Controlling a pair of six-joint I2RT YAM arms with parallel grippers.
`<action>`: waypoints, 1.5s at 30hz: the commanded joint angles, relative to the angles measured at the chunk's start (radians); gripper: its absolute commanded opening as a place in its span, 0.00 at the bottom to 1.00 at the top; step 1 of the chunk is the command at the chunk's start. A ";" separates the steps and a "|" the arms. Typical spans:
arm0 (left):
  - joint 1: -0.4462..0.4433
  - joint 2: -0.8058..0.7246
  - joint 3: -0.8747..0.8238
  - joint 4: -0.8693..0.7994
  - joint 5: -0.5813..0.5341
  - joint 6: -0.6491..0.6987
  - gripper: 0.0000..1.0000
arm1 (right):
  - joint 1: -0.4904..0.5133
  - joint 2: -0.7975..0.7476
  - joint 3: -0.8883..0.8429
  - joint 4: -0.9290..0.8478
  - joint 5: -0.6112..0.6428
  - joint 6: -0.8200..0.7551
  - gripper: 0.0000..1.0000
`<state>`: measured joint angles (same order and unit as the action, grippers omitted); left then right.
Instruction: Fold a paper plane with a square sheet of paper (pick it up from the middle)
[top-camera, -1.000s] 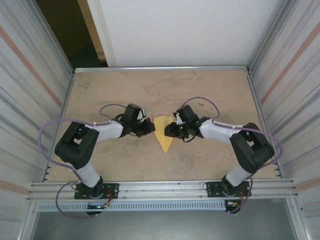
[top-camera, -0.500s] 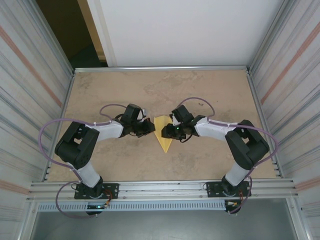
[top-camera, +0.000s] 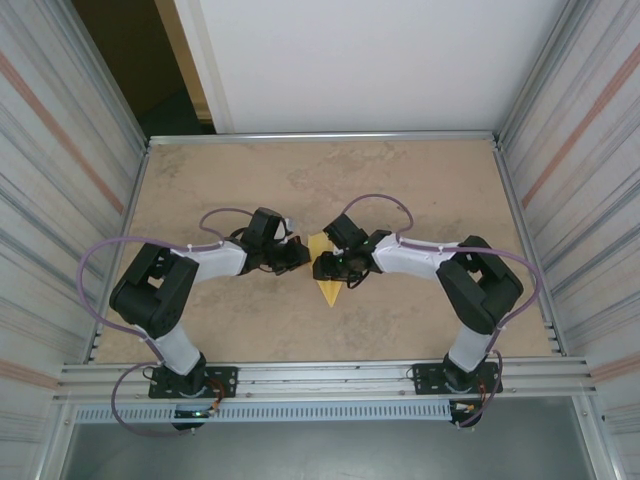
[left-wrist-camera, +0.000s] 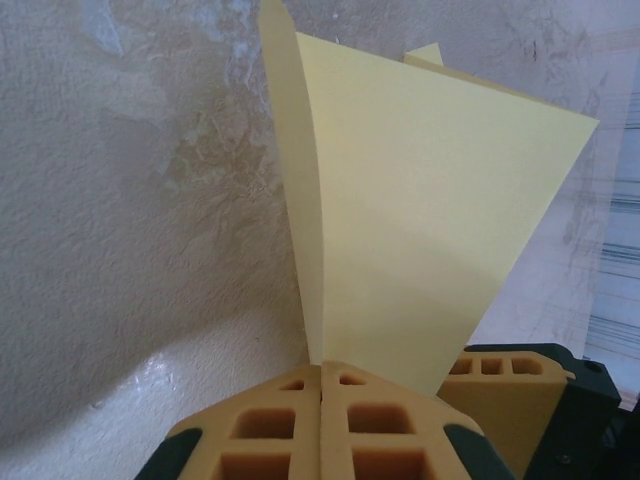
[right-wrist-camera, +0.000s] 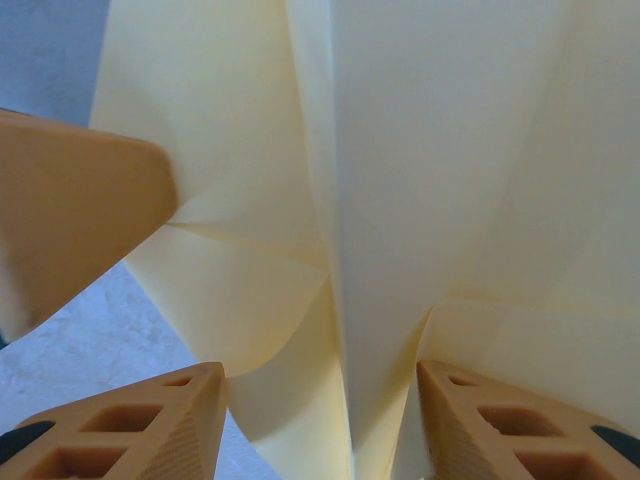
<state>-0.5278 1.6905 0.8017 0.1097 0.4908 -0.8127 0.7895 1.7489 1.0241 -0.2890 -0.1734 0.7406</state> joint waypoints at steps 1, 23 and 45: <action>-0.005 0.001 -0.013 0.010 0.016 0.006 0.03 | 0.013 0.019 0.030 -0.046 0.034 -0.009 0.52; -0.006 0.003 -0.013 -0.001 0.007 0.006 0.04 | 0.052 0.005 0.041 -0.104 0.161 0.033 0.30; 0.108 -0.249 -0.033 -0.226 -0.129 0.083 0.54 | 0.000 0.019 0.135 -0.209 0.272 -0.008 0.07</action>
<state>-0.4496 1.5078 0.7856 -0.0162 0.4259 -0.7757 0.8207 1.7817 1.1191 -0.4503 0.0452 0.7708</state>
